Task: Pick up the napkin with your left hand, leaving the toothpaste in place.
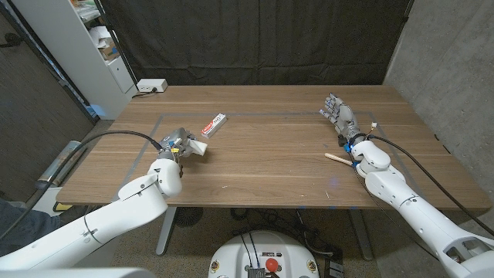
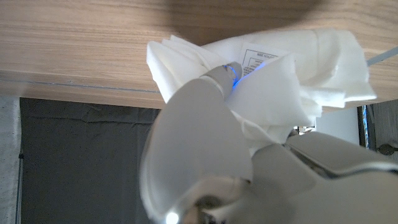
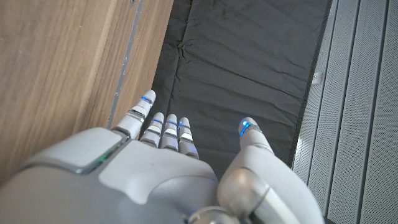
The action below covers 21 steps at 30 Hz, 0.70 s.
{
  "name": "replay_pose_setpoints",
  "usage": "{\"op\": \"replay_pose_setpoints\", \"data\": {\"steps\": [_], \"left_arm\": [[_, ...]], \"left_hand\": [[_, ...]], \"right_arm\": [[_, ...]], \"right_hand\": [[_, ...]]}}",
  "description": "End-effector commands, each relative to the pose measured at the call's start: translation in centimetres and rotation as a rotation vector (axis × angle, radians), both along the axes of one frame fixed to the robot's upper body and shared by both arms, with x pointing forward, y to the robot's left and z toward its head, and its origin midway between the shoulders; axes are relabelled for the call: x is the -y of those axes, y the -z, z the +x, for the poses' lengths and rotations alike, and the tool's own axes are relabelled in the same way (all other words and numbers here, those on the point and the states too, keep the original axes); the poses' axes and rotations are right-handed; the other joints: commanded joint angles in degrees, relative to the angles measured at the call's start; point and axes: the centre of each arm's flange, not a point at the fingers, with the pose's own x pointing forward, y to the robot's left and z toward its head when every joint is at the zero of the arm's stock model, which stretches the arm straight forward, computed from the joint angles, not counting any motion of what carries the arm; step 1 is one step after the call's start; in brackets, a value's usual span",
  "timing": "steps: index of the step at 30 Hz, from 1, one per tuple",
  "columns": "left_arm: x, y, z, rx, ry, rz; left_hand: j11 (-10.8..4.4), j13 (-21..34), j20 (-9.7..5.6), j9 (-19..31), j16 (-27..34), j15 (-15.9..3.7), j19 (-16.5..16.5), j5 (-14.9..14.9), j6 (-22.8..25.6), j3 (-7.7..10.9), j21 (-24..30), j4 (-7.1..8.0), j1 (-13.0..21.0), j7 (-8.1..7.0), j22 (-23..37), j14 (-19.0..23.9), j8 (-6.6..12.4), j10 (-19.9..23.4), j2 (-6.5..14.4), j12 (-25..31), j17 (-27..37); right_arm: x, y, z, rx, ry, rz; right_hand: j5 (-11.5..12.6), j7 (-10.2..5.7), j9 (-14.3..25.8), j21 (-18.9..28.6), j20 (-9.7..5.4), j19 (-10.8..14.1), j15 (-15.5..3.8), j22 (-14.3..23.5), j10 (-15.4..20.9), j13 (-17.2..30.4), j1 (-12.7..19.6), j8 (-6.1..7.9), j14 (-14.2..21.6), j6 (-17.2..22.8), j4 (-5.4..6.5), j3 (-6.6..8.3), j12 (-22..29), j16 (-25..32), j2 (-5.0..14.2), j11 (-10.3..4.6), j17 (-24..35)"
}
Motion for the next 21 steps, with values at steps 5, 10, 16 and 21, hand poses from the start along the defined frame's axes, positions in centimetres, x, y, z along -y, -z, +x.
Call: {"op": "replay_pose_setpoints", "data": {"steps": [5, 10, 16, 21], "left_arm": [[0.2, -2.7, -1.8, 0.071, 0.035, 0.014], [0.2, -3.8, -2.3, 0.085, 0.068, 0.012], [0.7, -4.7, -2.7, 0.115, 0.078, 0.049], [1.1, -5.5, -3.3, 0.132, 0.074, 0.065]], "left_hand": [[-0.15, 1.14, 0.37, 0.91, 0.50, 0.16, 12.91, 0.63, 0.99, 0.95, 3.31, 0.34, -0.07, 0.04, 2.24, 1.97, 0.52, 0.59, 0.21, 0.17, 10.09], [-0.17, 1.64, 0.28, 1.27, 0.45, 0.32, 12.66, 0.82, 1.00, 1.14, 3.90, 0.31, -0.08, 0.09, 2.08, 2.07, 0.60, 0.72, 0.11, 0.12, 10.38], [-0.14, 2.20, 0.27, 1.68, 0.43, 0.37, 12.29, 1.02, 1.01, 1.34, 4.58, 0.32, -0.13, -0.01, 1.92, 2.20, 0.68, 0.77, 0.03, 0.03, 10.75], [-0.21, 2.58, 0.16, 1.92, 0.38, 0.35, 11.96, 1.15, 1.03, 1.45, 5.03, 0.36, -0.20, 0.00, 1.84, 2.20, 0.72, 0.89, -0.01, -0.01, 11.00]], "right_arm": [[0.6, -0.5, -0.5, 0.018, 0.010, 0.003], [0.6, -0.5, -0.6, 0.021, 0.012, 0.008], [0.7, -0.5, -0.5, 0.022, 0.013, 0.010], [0.7, -0.5, -0.5, 0.020, 0.017, 0.009]], "right_hand": [[0.45, -0.07, -0.02, 0.53, 0.39, 0.27, 0.18, 0.33, 0.27, 0.15, 0.28, 0.05, 0.44, 0.30, -0.01, -0.04, 0.29, 0.27, 0.63, -0.29, 0.14], [0.46, -0.05, -0.02, 0.54, 0.38, 0.28, 0.15, 0.33, 0.33, 0.16, 0.28, 0.05, 0.44, 0.30, -0.02, -0.05, 0.31, 0.26, 0.64, -0.25, 0.14], [0.46, -0.04, -0.02, 0.54, 0.37, 0.27, 0.18, 0.33, 0.32, 0.16, 0.28, 0.04, 0.43, 0.30, -0.03, -0.05, 0.30, 0.26, 0.65, -0.23, 0.14], [0.47, -0.03, -0.02, 0.54, 0.36, 0.26, 0.15, 0.33, 0.32, 0.16, 0.29, 0.05, 0.42, 0.33, -0.05, -0.05, 0.30, 0.25, 0.66, -0.22, 0.13]]}}
